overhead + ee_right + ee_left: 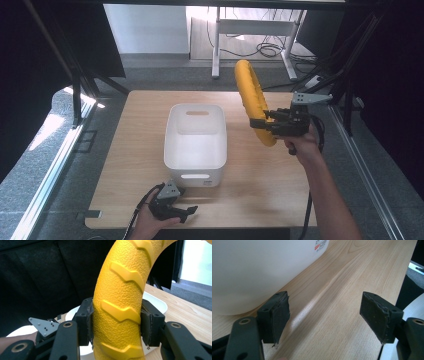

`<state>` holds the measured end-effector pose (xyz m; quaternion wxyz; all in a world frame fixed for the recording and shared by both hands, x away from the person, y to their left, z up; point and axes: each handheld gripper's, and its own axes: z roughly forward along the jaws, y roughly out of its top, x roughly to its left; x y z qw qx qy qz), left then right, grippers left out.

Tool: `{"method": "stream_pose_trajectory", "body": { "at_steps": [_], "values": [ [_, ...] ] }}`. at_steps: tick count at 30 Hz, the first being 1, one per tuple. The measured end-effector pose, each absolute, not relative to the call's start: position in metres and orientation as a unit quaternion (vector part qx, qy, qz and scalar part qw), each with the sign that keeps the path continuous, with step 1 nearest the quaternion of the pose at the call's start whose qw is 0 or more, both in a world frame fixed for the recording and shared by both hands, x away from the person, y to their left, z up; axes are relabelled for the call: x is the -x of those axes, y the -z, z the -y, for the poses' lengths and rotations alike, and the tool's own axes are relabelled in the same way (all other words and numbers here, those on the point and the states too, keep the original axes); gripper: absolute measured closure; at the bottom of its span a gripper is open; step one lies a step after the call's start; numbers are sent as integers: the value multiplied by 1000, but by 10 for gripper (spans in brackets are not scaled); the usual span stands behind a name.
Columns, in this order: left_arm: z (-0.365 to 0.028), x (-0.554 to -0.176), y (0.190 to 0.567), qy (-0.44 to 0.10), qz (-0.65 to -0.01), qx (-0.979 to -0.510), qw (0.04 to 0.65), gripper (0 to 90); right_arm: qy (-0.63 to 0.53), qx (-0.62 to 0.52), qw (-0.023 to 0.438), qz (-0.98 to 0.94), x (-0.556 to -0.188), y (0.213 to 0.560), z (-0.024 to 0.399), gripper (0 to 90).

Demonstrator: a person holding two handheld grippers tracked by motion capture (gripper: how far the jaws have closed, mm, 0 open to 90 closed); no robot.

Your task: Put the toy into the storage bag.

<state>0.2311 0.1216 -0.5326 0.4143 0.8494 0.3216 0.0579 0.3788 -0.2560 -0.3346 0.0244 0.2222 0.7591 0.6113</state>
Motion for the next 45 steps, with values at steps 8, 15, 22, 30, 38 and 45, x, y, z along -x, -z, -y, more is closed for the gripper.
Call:
{"method": "stream_pose_trajectory", "body": {
  "at_steps": [8, 15, 22, 30, 38, 45],
  "values": [
    [-122, -231, 533, -57, -322, -849, 414, 240, -620, -218, 22, -753, -378, 332, 252, 520],
    [-122, -231, 533, -57, -321, -850, 414, 240, -626, -212, 18, -750, -376, 328, 251, 520],
    [-122, -232, 534, -58, -321, -851, 411, 239, -629, -206, 19, -749, -374, 325, 248, 520],
    [-122, -232, 534, -57, -324, -849, 413, 240, -634, -194, 16, -748, -371, 319, 242, 520],
    [-122, -232, 534, -57, -323, -850, 413, 240, -634, -181, 16, -752, -367, 313, 231, 520],
    [-122, -232, 534, -57, -323, -849, 413, 240, -643, -169, 6, -747, -363, 311, 223, 519]
  ]
}}
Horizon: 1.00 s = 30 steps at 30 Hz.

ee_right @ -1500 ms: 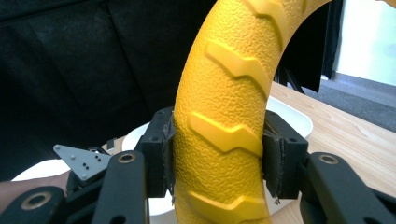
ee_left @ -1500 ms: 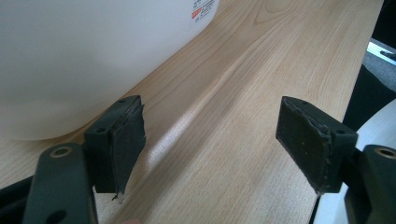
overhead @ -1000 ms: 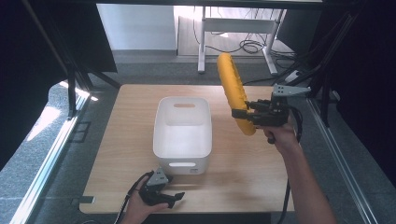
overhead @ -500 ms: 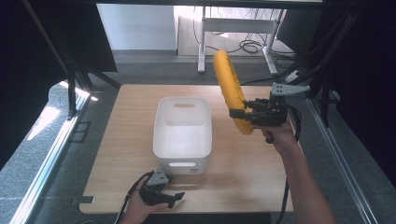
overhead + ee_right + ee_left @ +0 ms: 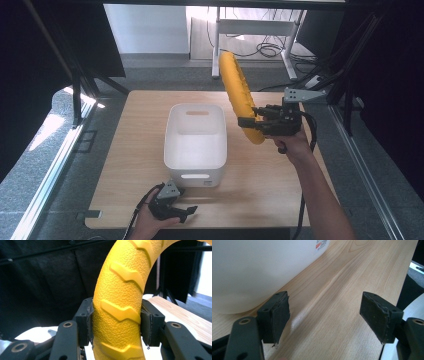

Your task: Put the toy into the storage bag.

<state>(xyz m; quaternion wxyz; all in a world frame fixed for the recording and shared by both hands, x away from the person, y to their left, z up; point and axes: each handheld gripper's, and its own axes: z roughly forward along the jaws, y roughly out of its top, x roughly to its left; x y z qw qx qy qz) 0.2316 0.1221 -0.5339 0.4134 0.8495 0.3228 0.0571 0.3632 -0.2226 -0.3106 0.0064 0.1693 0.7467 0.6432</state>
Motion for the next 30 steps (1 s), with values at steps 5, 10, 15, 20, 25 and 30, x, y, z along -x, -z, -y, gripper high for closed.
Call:
{"method": "stream_pose_trajectory", "body": {
  "at_steps": [5, 10, 15, 20, 25, 30],
  "values": [
    [-122, -232, 534, -57, -323, -850, 413, 240, -647, -154, 6, -747, -358, 306, 216, 519],
    [-121, -231, 534, -57, -323, -850, 412, 240, -651, -141, 5, -746, -351, 300, 209, 519],
    [-122, -231, 534, -57, -322, -851, 412, 240, -655, -126, -1, -745, -347, 297, 200, 519],
    [-122, -231, 534, -58, -321, -851, 411, 240, -656, -118, -6, -746, -346, 295, 191, 519],
    [-122, -232, 534, -59, -320, -851, 412, 240, -657, -116, -9, -745, -347, 293, 184, 519],
    [-122, -232, 534, -59, -319, -852, 411, 239, -655, -113, -7, -747, -349, 293, 180, 519]
  ]
}}
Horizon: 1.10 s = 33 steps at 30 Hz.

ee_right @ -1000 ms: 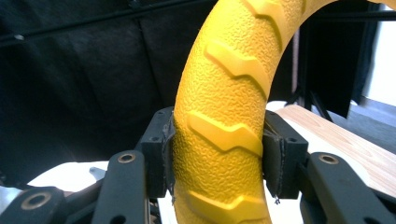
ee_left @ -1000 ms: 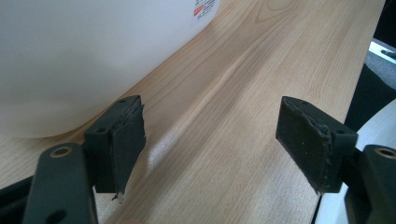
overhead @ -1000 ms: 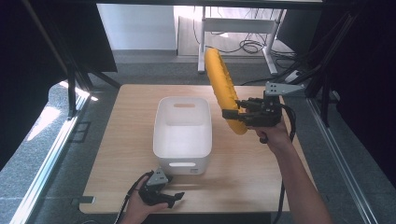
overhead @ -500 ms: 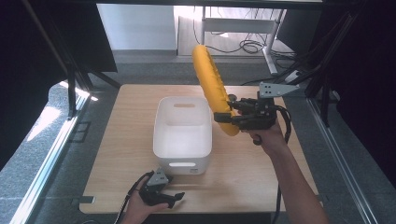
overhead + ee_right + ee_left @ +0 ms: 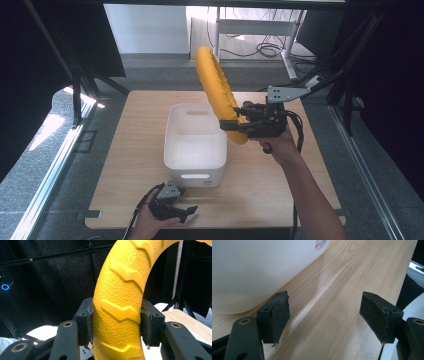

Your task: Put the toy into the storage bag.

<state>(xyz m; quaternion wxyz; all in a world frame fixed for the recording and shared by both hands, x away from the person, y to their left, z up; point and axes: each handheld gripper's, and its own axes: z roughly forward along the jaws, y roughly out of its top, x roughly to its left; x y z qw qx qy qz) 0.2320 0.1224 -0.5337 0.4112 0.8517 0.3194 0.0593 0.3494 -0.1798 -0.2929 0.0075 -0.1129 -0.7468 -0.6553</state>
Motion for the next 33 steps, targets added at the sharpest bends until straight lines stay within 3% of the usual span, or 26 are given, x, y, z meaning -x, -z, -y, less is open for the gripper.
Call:
{"method": "stream_pose_trajectory", "body": {
  "at_steps": [33],
  "values": [
    [-123, -232, 533, -59, -319, -852, 412, 239, 654, 72, 61, 751, -343, 300, 140, 519]
  ]
}}
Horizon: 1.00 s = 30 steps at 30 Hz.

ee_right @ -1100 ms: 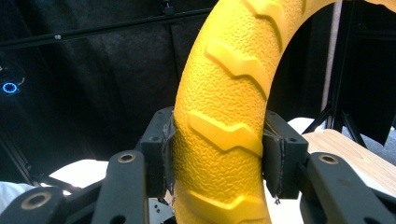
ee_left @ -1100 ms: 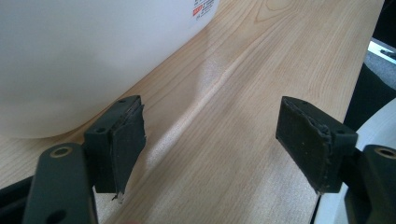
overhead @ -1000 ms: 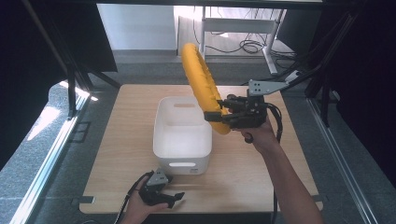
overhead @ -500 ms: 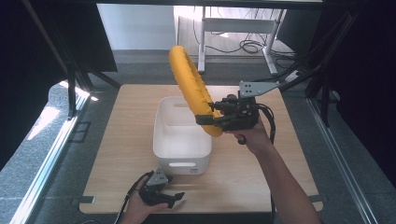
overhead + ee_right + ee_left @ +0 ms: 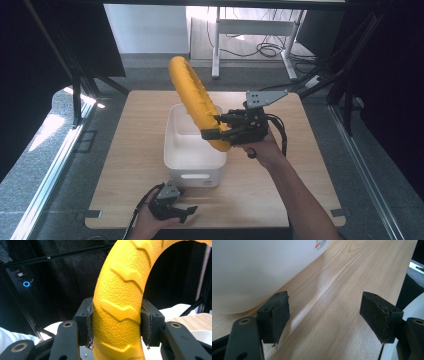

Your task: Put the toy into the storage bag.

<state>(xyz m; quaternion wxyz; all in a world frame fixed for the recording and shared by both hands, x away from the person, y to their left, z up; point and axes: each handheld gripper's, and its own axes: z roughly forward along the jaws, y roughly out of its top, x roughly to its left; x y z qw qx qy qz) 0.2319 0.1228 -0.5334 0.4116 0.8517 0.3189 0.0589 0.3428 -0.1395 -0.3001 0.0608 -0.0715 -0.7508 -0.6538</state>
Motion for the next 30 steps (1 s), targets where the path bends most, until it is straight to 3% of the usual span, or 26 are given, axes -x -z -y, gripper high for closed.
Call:
{"method": "stream_pose_trajectory", "body": {
  "at_steps": [30],
  "values": [
    [-123, -232, 534, -57, -319, -853, 409, 239, 627, 61, 95, 771, -342, 326, 117, 518]
  ]
}}
